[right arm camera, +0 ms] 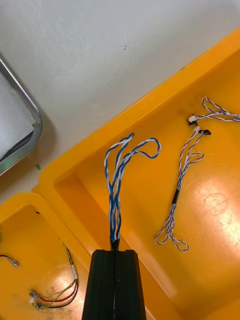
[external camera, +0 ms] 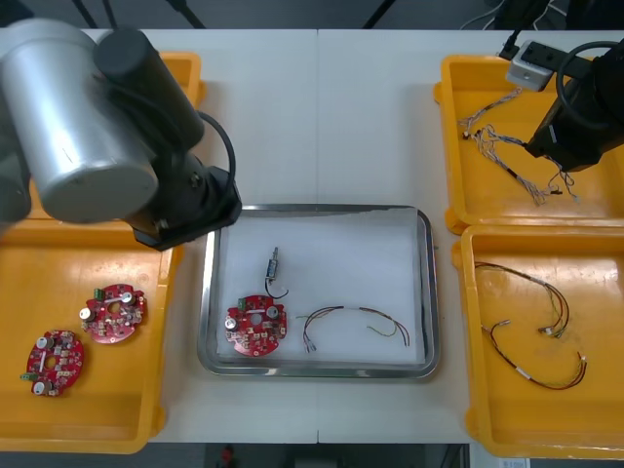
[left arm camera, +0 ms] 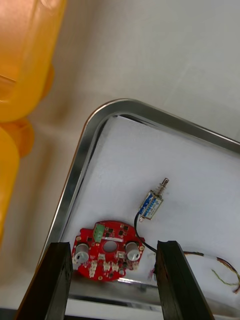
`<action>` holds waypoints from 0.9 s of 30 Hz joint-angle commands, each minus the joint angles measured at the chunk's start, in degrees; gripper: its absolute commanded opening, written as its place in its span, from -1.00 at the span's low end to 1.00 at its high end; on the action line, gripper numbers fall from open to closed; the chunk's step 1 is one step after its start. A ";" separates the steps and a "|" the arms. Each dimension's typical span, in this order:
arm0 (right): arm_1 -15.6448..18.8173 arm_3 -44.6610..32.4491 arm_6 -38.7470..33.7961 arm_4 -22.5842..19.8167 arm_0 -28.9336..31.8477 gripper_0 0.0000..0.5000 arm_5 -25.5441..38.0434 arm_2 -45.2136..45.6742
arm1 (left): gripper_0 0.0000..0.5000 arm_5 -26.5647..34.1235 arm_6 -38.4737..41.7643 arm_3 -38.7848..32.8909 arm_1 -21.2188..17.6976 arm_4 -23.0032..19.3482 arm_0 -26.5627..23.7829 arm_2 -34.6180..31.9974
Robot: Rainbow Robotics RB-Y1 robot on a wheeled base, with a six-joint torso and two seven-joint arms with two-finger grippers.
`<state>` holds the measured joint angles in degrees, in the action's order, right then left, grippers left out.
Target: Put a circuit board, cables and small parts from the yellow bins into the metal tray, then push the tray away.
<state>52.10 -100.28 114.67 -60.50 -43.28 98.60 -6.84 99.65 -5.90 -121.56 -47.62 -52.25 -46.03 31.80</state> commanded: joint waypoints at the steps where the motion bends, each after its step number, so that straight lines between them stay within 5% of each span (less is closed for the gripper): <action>1: -0.07 -1.50 -0.68 0.30 -0.05 -1.00 -0.51 -0.37 | 0.95 1.34 1.42 1.33 -5.82 -6.98 -4.85 -6.48; 9: -0.42 -0.09 -0.15 -0.32 1.53 -1.00 -3.76 -1.69 | 0.95 1.60 -6.75 8.18 -11.09 -11.99 -5.91 -10.79; 19: -0.42 -0.36 1.17 -2.87 -3.31 -1.00 -4.38 -8.72 | 0.95 0.20 -21.78 17.50 -13.99 -7.95 -5.91 -10.79; 27: -0.42 -0.80 2.05 -9.90 -8.05 -1.00 -4.99 -15.23 | 0.97 -4.55 -31.80 25.23 -15.13 -4.79 -5.91 -10.70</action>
<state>51.83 -100.14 114.74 -68.32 -47.21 94.64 -19.47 96.94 -37.28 -98.37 -59.50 -58.78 -49.55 22.60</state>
